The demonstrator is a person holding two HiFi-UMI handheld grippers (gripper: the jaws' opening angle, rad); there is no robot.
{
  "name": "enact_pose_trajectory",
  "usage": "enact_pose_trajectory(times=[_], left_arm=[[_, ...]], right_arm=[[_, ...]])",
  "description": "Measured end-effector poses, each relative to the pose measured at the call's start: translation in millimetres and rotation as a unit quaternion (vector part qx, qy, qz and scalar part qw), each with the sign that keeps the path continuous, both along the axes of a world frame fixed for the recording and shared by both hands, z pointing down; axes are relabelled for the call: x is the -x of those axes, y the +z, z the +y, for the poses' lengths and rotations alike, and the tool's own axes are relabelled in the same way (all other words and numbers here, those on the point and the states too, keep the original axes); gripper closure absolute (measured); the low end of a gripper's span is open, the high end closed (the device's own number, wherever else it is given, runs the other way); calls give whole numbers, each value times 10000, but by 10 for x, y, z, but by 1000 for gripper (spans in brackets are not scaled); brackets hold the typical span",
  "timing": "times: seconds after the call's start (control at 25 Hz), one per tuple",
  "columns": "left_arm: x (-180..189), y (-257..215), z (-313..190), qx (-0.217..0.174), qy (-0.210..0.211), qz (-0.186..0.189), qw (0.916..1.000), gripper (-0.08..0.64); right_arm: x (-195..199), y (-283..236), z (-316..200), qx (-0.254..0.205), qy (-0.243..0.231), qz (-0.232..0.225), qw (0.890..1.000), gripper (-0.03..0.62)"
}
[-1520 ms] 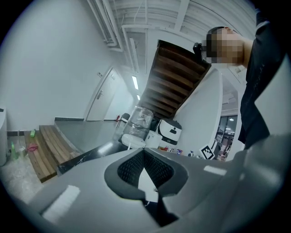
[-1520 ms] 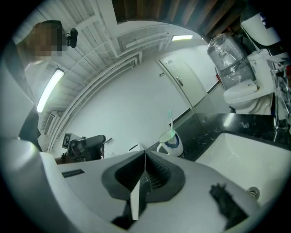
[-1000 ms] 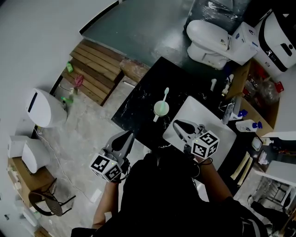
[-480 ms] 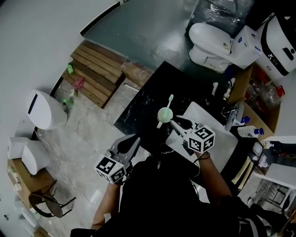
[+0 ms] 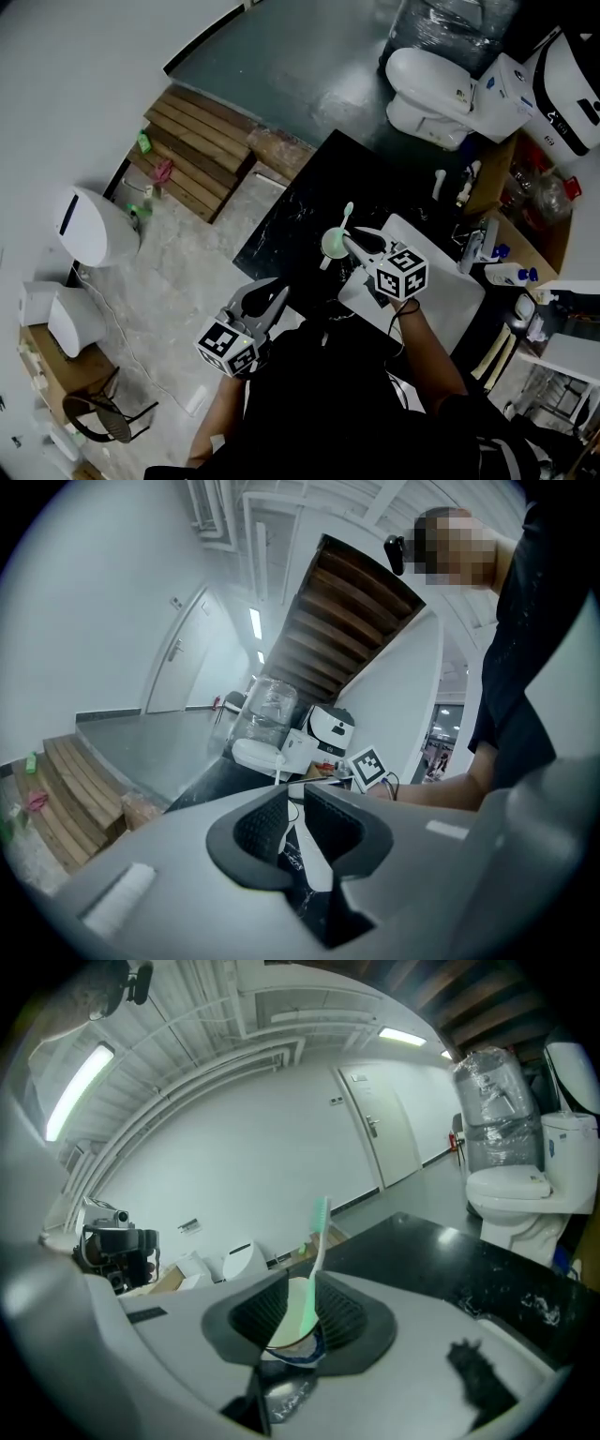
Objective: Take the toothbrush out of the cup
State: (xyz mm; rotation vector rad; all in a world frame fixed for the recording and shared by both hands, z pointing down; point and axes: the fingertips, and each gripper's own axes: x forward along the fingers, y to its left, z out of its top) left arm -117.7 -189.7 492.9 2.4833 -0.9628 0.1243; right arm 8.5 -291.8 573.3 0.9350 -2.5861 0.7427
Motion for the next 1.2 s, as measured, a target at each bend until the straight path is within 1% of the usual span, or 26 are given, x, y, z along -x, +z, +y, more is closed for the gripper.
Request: enact_pose_trajectory(times=[0.12,0.28,0.6,0.72,0.76,0.8,0.92,1.2], left_arm=[[3,-4,-29,-12,21,-48,10000,497],[22,10,-54,27,-18,-10,10000,497],[46,19,-79,124,-87,86,9998,497],[59,29,-69,159,-121,77,9998,497],[65,31,-66,133,-107,86,9998,497],[74,32,-67,109,-101,94,9998,497],[91,27,-65,97,-134,122,9998,497],[82,19,-25,83,-155,207,9996,497]], right_arm=[[31,44,-53,2,-38,76,10000,509],[55,98,-127,4,-15,179,9998,508],[155,131,-214,10,-106,162,9998,508],[169,142,-225,-14,-125,241,9996,508],[170,144,-231,-24,-106,281,9995,509],[169,139,-240,-38,-72,305,9995,531],[158,99,-250,-93,20,256,9996,551],[110,-38,-220,-211,62,132,9997,552]])
